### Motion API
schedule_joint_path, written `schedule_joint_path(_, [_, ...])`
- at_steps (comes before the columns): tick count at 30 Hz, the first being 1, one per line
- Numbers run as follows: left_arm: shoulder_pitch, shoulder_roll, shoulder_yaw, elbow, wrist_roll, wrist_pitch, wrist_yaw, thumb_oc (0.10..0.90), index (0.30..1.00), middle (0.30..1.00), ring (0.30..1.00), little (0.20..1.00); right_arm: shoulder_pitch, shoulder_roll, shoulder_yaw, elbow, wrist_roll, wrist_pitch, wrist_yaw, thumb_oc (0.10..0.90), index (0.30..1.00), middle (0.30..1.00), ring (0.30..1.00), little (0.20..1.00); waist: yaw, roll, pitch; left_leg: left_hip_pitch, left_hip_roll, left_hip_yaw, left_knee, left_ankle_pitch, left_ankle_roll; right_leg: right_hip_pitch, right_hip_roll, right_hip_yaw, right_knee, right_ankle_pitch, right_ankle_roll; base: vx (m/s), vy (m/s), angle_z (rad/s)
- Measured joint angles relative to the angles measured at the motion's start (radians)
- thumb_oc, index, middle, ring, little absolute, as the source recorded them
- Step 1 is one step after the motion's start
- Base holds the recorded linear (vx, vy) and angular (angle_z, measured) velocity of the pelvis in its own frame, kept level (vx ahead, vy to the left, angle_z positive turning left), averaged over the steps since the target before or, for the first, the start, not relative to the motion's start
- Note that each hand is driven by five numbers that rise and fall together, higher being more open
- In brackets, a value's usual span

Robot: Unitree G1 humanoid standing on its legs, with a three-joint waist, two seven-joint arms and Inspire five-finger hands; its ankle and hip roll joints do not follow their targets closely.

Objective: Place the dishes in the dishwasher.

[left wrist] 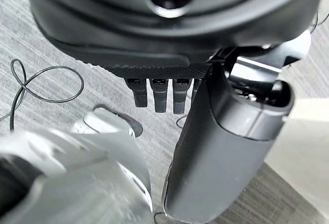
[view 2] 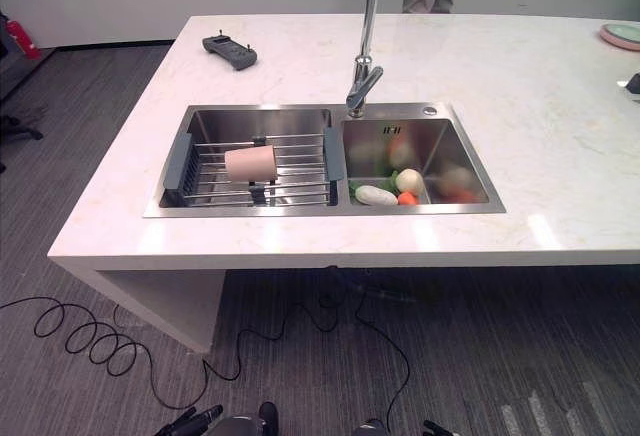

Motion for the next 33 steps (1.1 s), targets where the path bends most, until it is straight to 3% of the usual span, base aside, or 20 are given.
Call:
schedule_joint_path(5, [0.041, -0.003, 0.013, -0.002, -0.001, -0.058, 0.059, 0.8, 0.9, 0.9, 0.9, 0.9, -0.001, -0.016, 0.001, -0.002, 0.0, 0.0, 0.022, 0.8, 0.9, 0.9, 0.9, 0.9, 0.003, 0.013, -0.011, -0.001, 0.012, 0.004, 0.0, -0.001, -0.01, -0.02, 0.005, 0.002, 0.031, -0.023, -0.014, 0.04, 0.024, -0.05])
schedule_joint_path(9, [0.053, 0.006, 0.075, 0.0, -0.01, -0.065, 0.067, 0.8, 0.9, 0.9, 0.9, 0.9, -0.001, -0.018, 0.0, 0.007, 0.0, -0.001, 0.023, 0.8, 0.9, 0.9, 0.9, 0.9, 0.006, 0.014, -0.034, 0.0, 0.015, 0.006, -0.01, -0.003, -0.011, -0.037, 0.009, 0.012, 0.042, -0.03, -0.016, 0.08, 0.062, -0.05])
schedule_joint_path(13, [0.043, 0.008, 0.058, 0.003, 0.098, -0.017, 0.024, 0.8, 0.9, 0.9, 0.9, 0.9, 0.001, -0.017, 0.0, 0.022, 0.0, 0.001, 0.019, 0.8, 0.9, 0.9, 0.9, 0.9, 0.026, 0.008, -0.036, -0.001, 0.012, 0.003, 0.026, -0.013, -0.001, -0.014, 0.024, 0.005, 0.015, -0.022, -0.014, 0.1, 0.125, -0.01])
schedule_joint_path(15, [0.031, 0.004, -0.005, 0.01, 0.152, 0.012, -0.003, 0.8, 0.9, 0.9, 0.9, 0.9, 0.005, -0.016, 0.001, 0.042, 0.0, 0.0, 0.02, 0.8, 0.9, 0.9, 0.9, 0.9, 0.026, 0.01, -0.036, -0.003, -0.015, -0.021, 0.083, -0.054, 0.04, 0.01, 0.011, 0.004, 0.021, 0.008, 0.005, 0.13, 0.013, -0.06])
schedule_joint_path(16, [0.025, -0.01, -0.058, 0.01, 0.157, 0.025, -0.012, 0.8, 0.9, 0.9, 0.9, 0.9, 0.004, -0.051, 0.001, 0.025, 0.006, -0.025, 0.02, 0.8, 0.9, 0.9, 0.9, 0.9, 0.012, 0.047, -0.016, -0.054, -0.003, -0.039, 0.217, -0.141, 0.05, -0.136, -0.002, 0.074, 0.316, 0.02, 0.02, 0.16, -0.172, -0.13])
schedule_joint_path(17, [0.016, 0.003, -0.082, 0.011, 0.157, 0.032, -0.015, 0.8, 0.9, 0.9, 0.9, 0.9, -0.004, -0.054, -0.004, -0.005, 0.013, -0.036, 0.017, 0.8, 0.9, 0.9, 0.9, 0.9, -0.002, 0.046, -0.006, -0.067, -0.01, -0.042, 0.247, -0.163, 0.055, -0.21, -0.012, 0.125, 0.415, 0.015, 0.016, 0.15, -0.257, 0.0])
schedule_joint_path(18, [0.018, 0.019, -0.1, 0.011, 0.157, 0.038, -0.019, 0.8, 0.9, 0.9, 0.9, 0.9, -0.014, -0.05, -0.005, -0.015, 0.011, -0.036, 0.02, 0.8, 0.9, 0.9, 0.9, 0.9, -0.023, 0.036, -0.004, -0.073, -0.017, -0.043, 0.243, -0.162, 0.057, -0.247, -0.003, 0.154, 0.396, -0.005, 0.017, 0.18, -0.328, 0.38])
schedule_joint_path(19, [0.006, 0.05, -0.119, 0.002, 0.157, 0.046, -0.022, 0.8, 0.9, 0.9, 0.9, 0.9, -0.025, -0.027, -0.002, -0.012, 0.011, -0.029, 0.03, 0.8, 0.9, 0.9, 0.9, 0.9, -0.047, 0.029, -0.003, -0.079, -0.013, -0.038, 0.22, -0.159, 0.058, -0.25, 0.017, 0.132, 0.254, -0.01, 0.008, 0.19, -0.372, 0.46])
schedule_joint_path(21, [0.008, 0.063, -0.111, 0.001, 0.155, 0.04, -0.015, 0.8, 0.9, 0.9, 0.9, 0.9, -0.026, 0.016, -0.003, -0.01, 0.011, -0.024, 0.032, 0.8, 0.9, 0.9, 0.9, 0.9, -0.053, -0.002, 0.001, -0.076, -0.013, -0.022, 0.155, -0.134, 0.042, -0.248, 0.035, 0.093, 0.147, -0.008, 0.011, 0.17, -0.372, 0.41])
schedule_joint_path(22, [0.01, 0.065, -0.104, -0.001, 0.153, 0.04, -0.013, 0.8, 0.9, 0.9, 0.9, 0.9, -0.026, 0.03, -0.007, -0.009, 0.011, -0.019, 0.03, 0.8, 0.9, 0.9, 0.9, 0.9, -0.054, -0.007, 0.003, -0.066, -0.011, -0.014, 0.126, -0.107, 0.041, -0.241, 0.043, 0.089, 0.132, -0.007, 0.01, 0.15, -0.324, 0.54])
schedule_joint_path(23, [0.016, 0.056, -0.083, 0.001, 0.109, 0.045, 0.012, 0.8, 0.9, 0.9, 0.9, 0.9, -0.022, 0.039, -0.016, -0.006, 0.012, 0.006, 0.03, 0.8, 0.9, 0.9, 0.9, 0.9, -0.054, -0.018, 0.01, -0.062, 0.005, 0.008, 0.086, -0.046, 0.034, -0.217, 0.068, 0.091, 0.151, -0.025, -0.017, 0.12, -0.237, 0.53])
schedule_joint_path(24, [0.02, 0.061, -0.083, 0.001, 0.093, 0.045, 0.021, 0.8, 0.9, 0.9, 0.9, 0.9, -0.02, 0.044, -0.017, -0.002, 0.012, 0.012, 0.03, 0.8, 0.9, 0.9, 0.9, 0.9, -0.055, -0.031, 0.016, -0.056, -0.002, 0.011, 0.082, -0.045, 0.031, -0.198, 0.067, 0.087, 0.138, -0.039, -0.019, 0.11, -0.173, 0.5])
schedule_joint_path(25, [0.027, 0.051, -0.077, 0.001, 0.075, 0.044, 0.03, 0.8, 0.9, 0.9, 0.9, 0.9, -0.02, 0.047, -0.018, 0.001, 0.011, 0.022, 0.03, 0.8, 0.9, 0.9, 0.9, 0.9, -0.05, -0.04, 0.035, -0.039, 0.001, 0.022, 0.066, -0.036, 0.021, -0.177, 0.067, 0.083, 0.119, -0.016, -0.045, 0.14, -0.218, 0.2])
schedule_joint_path(27, [0.06, 0.027, -0.044, -0.003, 0.039, 0.045, 0.035, 0.8, 0.9, 0.9, 0.9, 0.9, -0.023, 0.043, -0.02, -0.003, 0.008, 0.024, 0.029, 0.8, 0.9, 0.9, 0.9, 0.9, -0.047, -0.033, 0.036, 0.002, 0.021, 0.04, -0.006, -0.025, 0.003, -0.146, 0.08, 0.052, 0.089, -0.011, -0.048, 0.1, -0.202, -0.09])
schedule_joint_path(28, [0.093, 0.014, -0.031, -0.025, 0.038, 0.029, 0.05, 0.8, 0.9, 0.9, 0.9, 0.9, -0.01, 0.038, -0.023, -0.008, 0.008, 0.024, 0.028, 0.8, 0.9, 0.9, 0.9, 0.9, -0.022, -0.025, 0.038, 0.054, 0.069, 0.086, -0.04, 0.038, -0.089, -0.149, 0.123, 0.045, 0.229, -0.087, -0.111, 0.0, -0.037, -0.35])
schedule_joint_path(29, [0.102, 0.031, -0.014, -0.041, 0.036, 0.02, 0.047, 0.8, 0.9, 0.9, 0.9, 0.9, -0.008, 0.048, -0.02, -0.001, 0.017, 0.025, 0.027, 0.8, 0.9, 0.9, 0.9, 0.9, -0.001, -0.071, 0.043, 0.041, 0.036, 0.062, 0.029, 0.056, -0.075, -0.125, 0.116, 0.073, 0.199, -0.109, -0.147, 0.03, 0.068, -0.24])
schedule_joint_path(31, [0.056, 0.024, -0.008, -0.051, 0.03, 0.015, 0.059, 0.8, 0.9, 0.9, 0.9, 0.9, -0.021, 0.03, -0.023, 0.01, 0.044, 0.039, 0.026, 0.8, 0.9, 0.9, 0.9, 0.9, 0.017, -0.073, 0.068, -0.075, 0.053, -0.033, 0.17, 0.05, -0.086, -0.125, 0.126, 0.064, 0.199, -0.115, -0.147, 0.07, 0.17, -0.03])
schedule_joint_path(33, [0.051, 0.019, -0.008, -0.081, 0.005, 0.007, 0.057, 0.8, 0.9, 0.9, 0.9, 0.9, -0.03, 0.009, -0.044, 0.007, 0.047, 0.031, 0.027, 0.8, 0.9, 0.9, 0.9, 0.9, 0.025, -0.056, 0.065, -0.09, 0.071, -0.012, 0.044, 0.053, -0.084, -0.118, 0.136, 0.056, 0.154, -0.1, -0.129, 0.05, 0.197, -0.15])
